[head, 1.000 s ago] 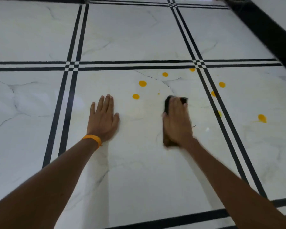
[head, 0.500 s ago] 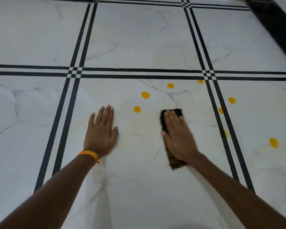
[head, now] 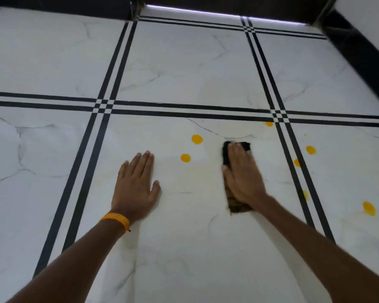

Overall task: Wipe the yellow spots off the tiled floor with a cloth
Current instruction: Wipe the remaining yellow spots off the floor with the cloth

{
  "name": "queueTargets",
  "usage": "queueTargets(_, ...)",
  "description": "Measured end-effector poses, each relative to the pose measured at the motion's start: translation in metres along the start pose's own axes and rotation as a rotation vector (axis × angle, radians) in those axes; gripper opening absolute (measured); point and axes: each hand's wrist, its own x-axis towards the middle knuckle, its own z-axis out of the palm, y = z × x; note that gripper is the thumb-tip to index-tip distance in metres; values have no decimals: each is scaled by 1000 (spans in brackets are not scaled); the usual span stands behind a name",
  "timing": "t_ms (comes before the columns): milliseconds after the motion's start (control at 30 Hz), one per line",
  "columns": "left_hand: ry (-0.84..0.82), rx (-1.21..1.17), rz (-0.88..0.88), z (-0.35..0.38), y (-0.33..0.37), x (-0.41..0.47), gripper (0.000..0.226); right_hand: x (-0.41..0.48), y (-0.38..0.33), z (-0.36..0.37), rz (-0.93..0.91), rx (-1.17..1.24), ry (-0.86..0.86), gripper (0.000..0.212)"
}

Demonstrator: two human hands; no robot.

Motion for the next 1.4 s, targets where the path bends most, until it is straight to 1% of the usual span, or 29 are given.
queueTargets(67, 35, -11, -19, -7, -1, 22, 66, 30, 29, -6, 121, -27, 29, 73)
queueTargets(133, 62, -7, -94, -7, -5, 39, 56, 79, 40, -6, 254, -38, 24, 71)
queueTargets(200, 57, 5, -115, 3, -9, 53, 65, 121, 18, -2, 289, -28, 38, 69)
queueTargets(233, 21, 23, -108, 7, -13, 54, 71, 127, -4, 3, 254, -20, 43, 70)
queueTargets(300, 12, 44, -91, 12, -15, 54, 74, 106, -44, 12, 76, -24, 61, 72)
queueTargets(333, 4, 50, -87, 11, -16, 55, 74, 86, -55, 13, -13, -12, 42, 71)
queueTargets(367, -4, 47, -89, 8, -15, 55, 74, 69, -56, 12, -82, 1, 4, 69)
queueTargets(400, -7, 44, -93, 7, -15, 57, 74, 63, -45, 8, -100, 7, -13, 69)
queueTargets(467, -10, 39, -89, 7, -14, 57, 74, 88, -16, 1, -14, -27, 18, 72)
queueTargets(533, -17, 48, -86, 9, -15, 58, 74, 142, 5, -6, 167, -57, 30, 70)
queueTargets(567, -13, 53, -89, 9, -15, 59, 74, 168, 5, -7, 250, -42, 30, 68)
queueTargets(600, -5, 52, -87, 9, -15, 60, 74, 186, -6, -7, 292, -36, 38, 67)
queueTargets(633, -2, 51, -82, 10, -16, 60, 74, 193, -27, -3, 281, -47, 41, 67)
queueTargets(667, -4, 52, -77, 9, -17, 60, 73, 188, -52, 4, 208, -65, 48, 68)
queueTargets(733, -9, 48, -70, 9, -18, 61, 73, 134, -101, 14, -38, -46, 20, 70)
queueTargets(800, -16, 49, -77, 8, -16, 60, 73, 59, -110, 18, -245, -32, -53, 66)
queueTargets(833, -13, 49, -83, 8, -17, 59, 73, 37, -99, 16, -288, -12, -55, 66)
queueTargets(867, -11, 51, -86, 9, -16, 58, 73, 33, -81, 12, -271, 11, -16, 66)
queueTargets(900, -4, 52, -87, 10, -16, 60, 72, 46, -61, 8, -204, -14, 23, 67)
queueTargets(967, -16, 63, -90, 12, -17, 58, 72, 94, -36, 3, 35, -37, 15, 72)
queueTargets(1000, -19, 61, -92, 12, -17, 60, 72, 122, -35, 0, 148, -15, 13, 72)
queueTargets(1033, -15, 60, -95, 11, -18, 61, 72, 139, -48, 0, 215, -10, 14, 72)
queueTargets(1067, -15, 60, -94, 11, -19, 61, 72, 140, -71, 6, 223, -29, 41, 71)
queueTargets(1100, -17, 63, -84, 10, -19, 61, 73, 128, -94, 13, 169, -41, 59, 71)
queueTargets(1167, -25, 74, -74, 9, -19, 62, 73, 63, -129, 24, -44, -30, 37, 68)
queueTargets(1200, -27, 69, -78, 8, -17, 61, 73, 24, -131, 25, -134, -10, 4, 66)
queueTargets(1233, -24, 62, -84, 8, -17, 60, 74, -5, -121, 24, -175, 16, -7, 66)
queueTargets(1300, -12, 61, -86, 8, -15, 60, 74, -4, -75, 13, -84, 42, 72, 67)
queueTargets(1400, -17, 64, -87, 9, -17, 61, 71, 74, -15, -5, 238, -5, 48, 71)
